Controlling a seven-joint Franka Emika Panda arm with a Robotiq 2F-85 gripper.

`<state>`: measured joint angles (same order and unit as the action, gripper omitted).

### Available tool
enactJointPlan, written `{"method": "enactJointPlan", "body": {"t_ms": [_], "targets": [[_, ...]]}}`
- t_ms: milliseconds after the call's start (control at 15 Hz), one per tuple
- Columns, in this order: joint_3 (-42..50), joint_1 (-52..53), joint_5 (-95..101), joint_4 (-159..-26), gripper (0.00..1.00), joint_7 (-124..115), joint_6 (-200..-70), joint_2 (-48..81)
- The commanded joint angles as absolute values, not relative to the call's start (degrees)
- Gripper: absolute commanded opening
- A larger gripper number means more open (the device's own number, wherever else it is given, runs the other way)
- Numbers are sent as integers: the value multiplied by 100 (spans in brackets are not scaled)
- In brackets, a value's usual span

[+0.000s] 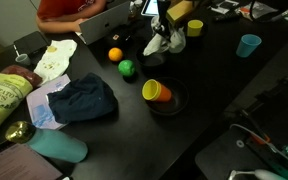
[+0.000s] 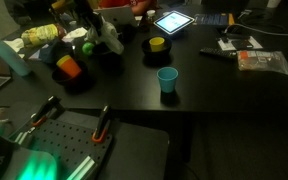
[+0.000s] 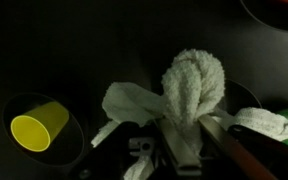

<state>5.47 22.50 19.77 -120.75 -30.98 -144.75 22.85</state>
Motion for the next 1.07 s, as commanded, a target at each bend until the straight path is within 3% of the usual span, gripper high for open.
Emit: {"method": "enactJointPlan", "body": {"t_ms": [0, 600, 667, 800, 1000], "targets": [[305, 2104, 1952, -11470, 8, -3001, -14672, 2819], [404, 2254, 1829, -10521, 12, -2765, -15176, 4383], [328, 2211, 1705, -10523, 40, -2667, -15033, 4398], [252, 2209, 1596, -10735, 47, -2483, -14879, 4174], [157, 2143, 1422, -11045, 70, -2262, -14638, 3688]]}}
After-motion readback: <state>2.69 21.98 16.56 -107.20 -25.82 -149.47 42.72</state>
